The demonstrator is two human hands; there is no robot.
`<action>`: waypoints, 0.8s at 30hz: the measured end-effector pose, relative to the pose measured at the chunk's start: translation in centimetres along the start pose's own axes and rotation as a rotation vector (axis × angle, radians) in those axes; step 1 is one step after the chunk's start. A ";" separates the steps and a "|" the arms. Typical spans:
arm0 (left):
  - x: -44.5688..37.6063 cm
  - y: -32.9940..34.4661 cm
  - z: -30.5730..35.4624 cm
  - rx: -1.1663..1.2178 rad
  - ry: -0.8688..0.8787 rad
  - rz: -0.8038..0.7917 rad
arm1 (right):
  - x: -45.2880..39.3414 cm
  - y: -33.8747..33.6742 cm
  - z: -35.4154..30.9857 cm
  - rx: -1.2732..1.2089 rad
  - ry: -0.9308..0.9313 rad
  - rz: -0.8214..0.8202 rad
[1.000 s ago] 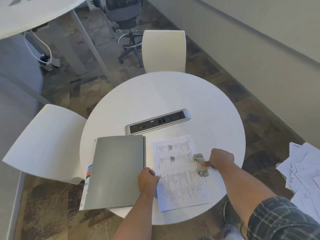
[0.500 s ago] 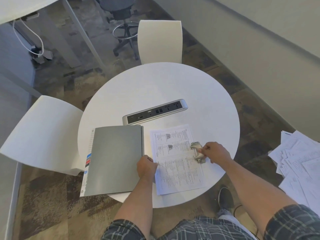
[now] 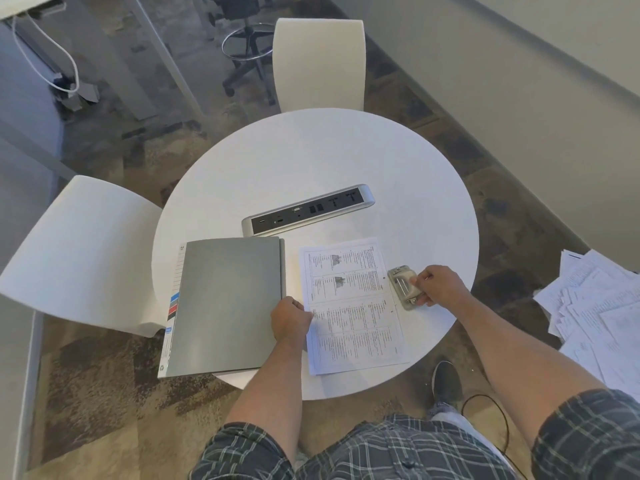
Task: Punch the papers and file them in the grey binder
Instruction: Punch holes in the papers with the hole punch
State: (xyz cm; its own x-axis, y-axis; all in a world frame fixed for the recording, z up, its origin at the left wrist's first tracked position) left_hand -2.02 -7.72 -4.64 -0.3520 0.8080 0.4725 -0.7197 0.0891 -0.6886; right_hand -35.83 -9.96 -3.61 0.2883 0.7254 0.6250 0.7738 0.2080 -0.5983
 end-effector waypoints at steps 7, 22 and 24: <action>0.0 -0.1 0.0 0.003 -0.007 -0.006 | -0.8 -0.5 0.3 -0.131 0.031 0.099; 0.1 2.0 2.7 0.081 -0.015 -0.026 | -5.0 -4.5 -0.1 0.048 0.090 0.341; 0.1 2.5 3.4 0.098 -0.014 -0.034 | -5.1 -4.9 -0.1 0.064 0.093 0.367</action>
State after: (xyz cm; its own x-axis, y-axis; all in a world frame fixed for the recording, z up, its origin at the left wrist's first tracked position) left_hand -5.88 -9.45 -4.41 -0.3342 0.7969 0.5032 -0.7864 0.0585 -0.6150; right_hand -41.05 -14.77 -3.80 0.5917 0.6972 0.4046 0.5737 -0.0116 -0.8190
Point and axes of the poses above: each hand's wrist, its own x-axis away from the middle knuckle, its own y-axis out of the palm, z = x × y, the point moved 3 cm from there along -x, towards the middle knuckle, and after that the axes turned 4 degrees about y, right-handed, at the moved point
